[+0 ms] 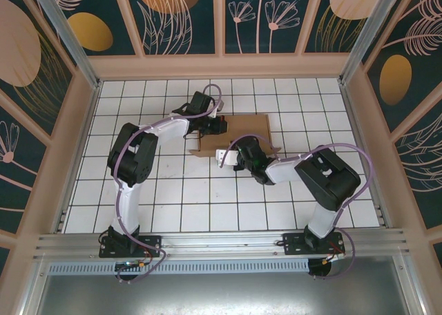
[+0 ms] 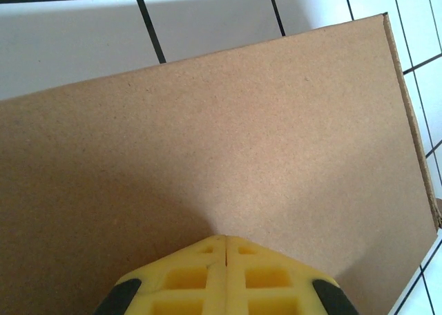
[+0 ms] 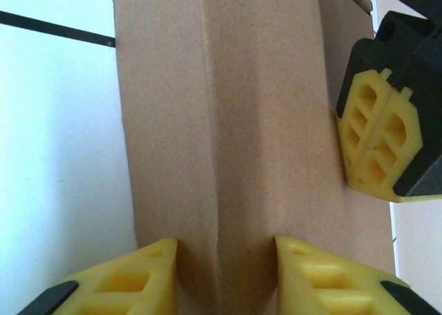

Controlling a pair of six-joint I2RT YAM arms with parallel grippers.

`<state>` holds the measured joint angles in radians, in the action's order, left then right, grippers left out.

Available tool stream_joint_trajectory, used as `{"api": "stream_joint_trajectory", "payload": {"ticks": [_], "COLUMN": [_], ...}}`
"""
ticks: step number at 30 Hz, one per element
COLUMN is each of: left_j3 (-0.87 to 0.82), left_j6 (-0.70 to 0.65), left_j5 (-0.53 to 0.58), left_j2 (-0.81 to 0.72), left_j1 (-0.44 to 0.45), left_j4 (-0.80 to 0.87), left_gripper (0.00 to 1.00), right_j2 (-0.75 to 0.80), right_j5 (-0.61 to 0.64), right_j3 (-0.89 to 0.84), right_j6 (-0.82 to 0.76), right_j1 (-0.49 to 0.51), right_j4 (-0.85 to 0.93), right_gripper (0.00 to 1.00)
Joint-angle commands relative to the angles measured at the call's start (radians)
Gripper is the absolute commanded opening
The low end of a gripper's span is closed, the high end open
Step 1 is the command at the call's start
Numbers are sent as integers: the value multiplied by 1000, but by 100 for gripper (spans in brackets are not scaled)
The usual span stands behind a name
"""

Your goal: Fold the paper box

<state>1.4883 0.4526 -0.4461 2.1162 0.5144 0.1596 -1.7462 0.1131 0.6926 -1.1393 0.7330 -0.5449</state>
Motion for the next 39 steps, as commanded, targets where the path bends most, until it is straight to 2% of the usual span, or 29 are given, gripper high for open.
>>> {"api": "stream_joint_trajectory", "payload": {"ticks": [1, 4, 8, 11, 14, 17, 19, 22, 23, 26, 29, 31, 39], "left_j3": [-32, -28, -9, -34, -115, -185, -216, -258, -268, -264, -251, -261, -244], "left_j6": [12, 46, 67, 66, 70, 77, 78, 61, 51, 17, 7, 15, 7], "left_j5": [-100, -115, -53, 100, 208, 234, 227, 239, 230, 185, 156, 113, 76], "left_j2": [0, -66, -168, -259, -341, -350, -334, -310, -302, -259, -228, -218, -125], "left_j1": [19, 3, -26, -44, -70, -111, -134, -159, -164, -168, -168, -168, -187], "left_j4": [88, 52, 55, 78, 51, 38, 36, 26, 20, 34, 62, 41, 34], "left_gripper": [0, 11, 20, 23, 25, 28, 29, 29, 29, 29, 30, 30, 25], "right_j2": [22, 139, 298, 402, 452, 419, 406, 359, 322, 214, 142, 104, 5], "right_j5": [18, -165, -394, -382, -199, -85, -31, -52, -78, -291, -490, -578, -688], "right_j3": [33, 33, 54, 15, 39, 123, 97, 124, 162, 230, 228, 222, 192], "right_j6": [90, 207, 511, 740, 949, 1070, 1125, 1273, 1346, 1467, 1510, 1531, 1550], "right_j1": [-15, -17, -73, -133, -176, -246, -283, -371, -413, -536, -600, -615, -636], "right_j4": [2, 104, 162, 85, 148, 341, 302, 348, 407, 512, 496, 466, 413], "right_gripper": [47, 62, 63, 61, 60, 59, 57, 56, 57, 62, 66, 67, 70]}}
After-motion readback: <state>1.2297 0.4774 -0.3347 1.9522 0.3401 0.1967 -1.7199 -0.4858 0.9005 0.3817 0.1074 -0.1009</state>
